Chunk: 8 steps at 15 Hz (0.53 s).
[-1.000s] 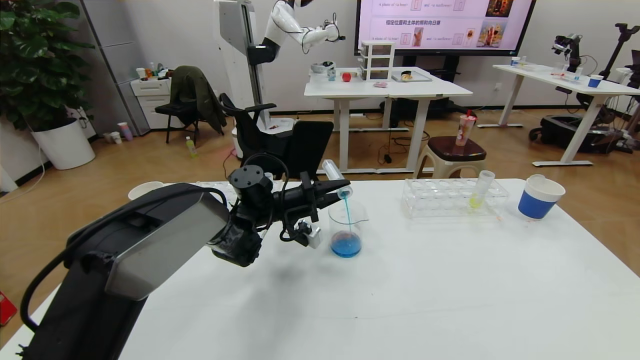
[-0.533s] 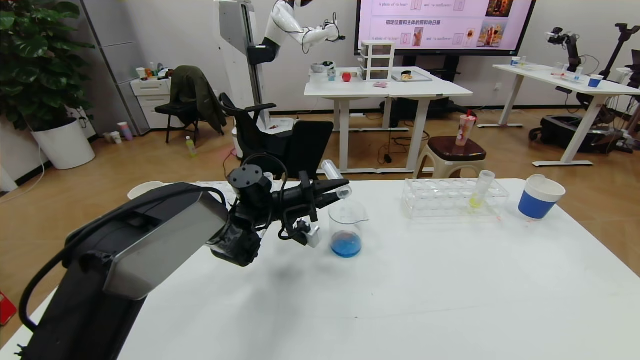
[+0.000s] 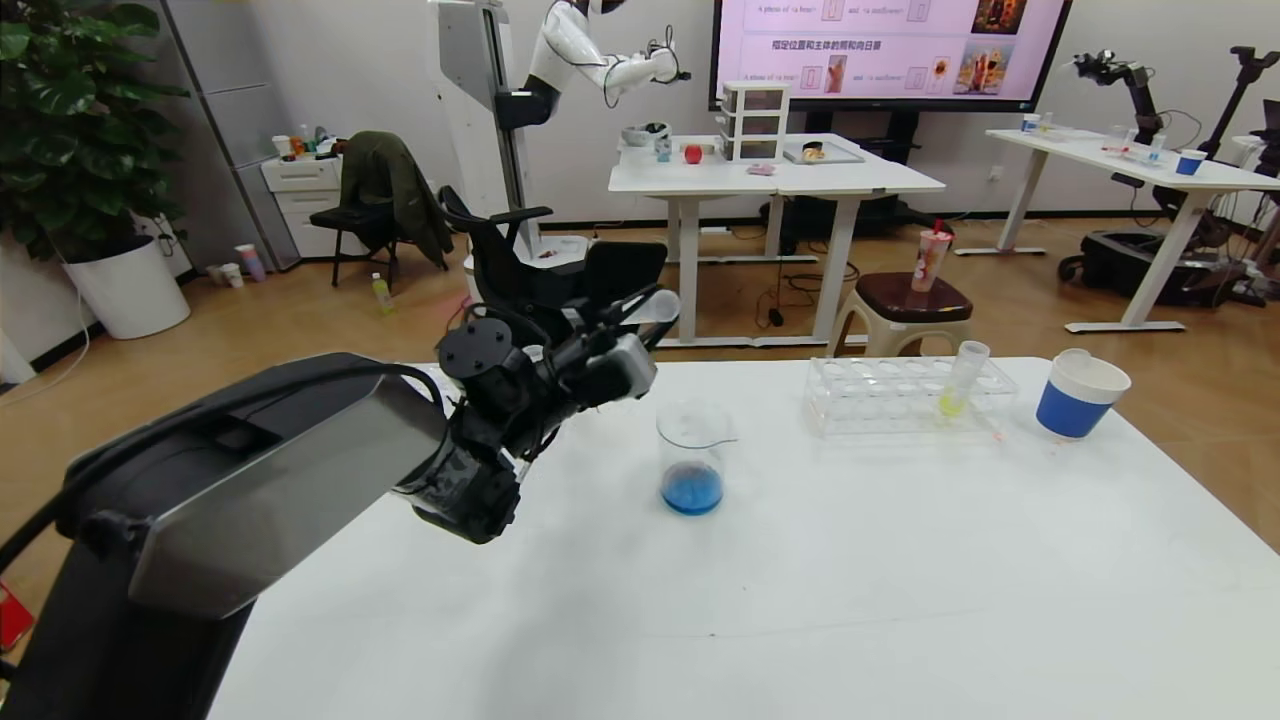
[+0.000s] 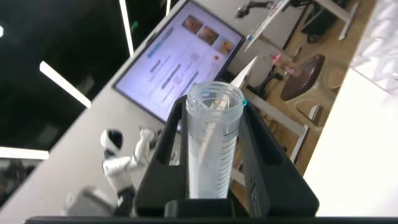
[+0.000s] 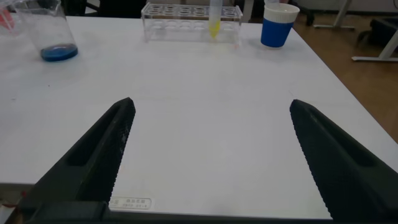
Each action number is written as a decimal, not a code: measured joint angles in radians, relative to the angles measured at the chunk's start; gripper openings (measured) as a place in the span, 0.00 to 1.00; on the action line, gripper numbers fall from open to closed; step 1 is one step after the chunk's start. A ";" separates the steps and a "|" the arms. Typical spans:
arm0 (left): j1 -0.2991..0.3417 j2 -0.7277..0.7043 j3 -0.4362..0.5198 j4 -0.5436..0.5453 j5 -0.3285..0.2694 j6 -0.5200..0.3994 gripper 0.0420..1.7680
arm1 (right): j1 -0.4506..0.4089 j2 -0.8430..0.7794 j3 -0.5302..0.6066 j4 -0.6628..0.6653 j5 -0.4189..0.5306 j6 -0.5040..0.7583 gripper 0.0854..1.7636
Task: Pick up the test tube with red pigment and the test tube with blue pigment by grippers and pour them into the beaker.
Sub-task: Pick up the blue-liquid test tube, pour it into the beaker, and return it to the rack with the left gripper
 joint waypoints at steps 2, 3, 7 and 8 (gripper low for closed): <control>-0.027 -0.033 0.002 0.000 0.240 -0.152 0.27 | 0.000 0.000 0.000 0.000 0.000 0.000 0.98; -0.044 -0.050 0.000 0.006 0.379 -0.225 0.27 | 0.000 0.000 0.000 0.000 0.000 0.000 0.98; -0.091 -0.126 -0.011 0.204 0.753 -0.557 0.27 | 0.000 0.000 0.000 0.000 0.000 0.000 0.98; -0.096 -0.146 -0.011 0.273 0.797 -0.626 0.27 | 0.000 0.000 0.000 0.000 0.000 0.000 0.98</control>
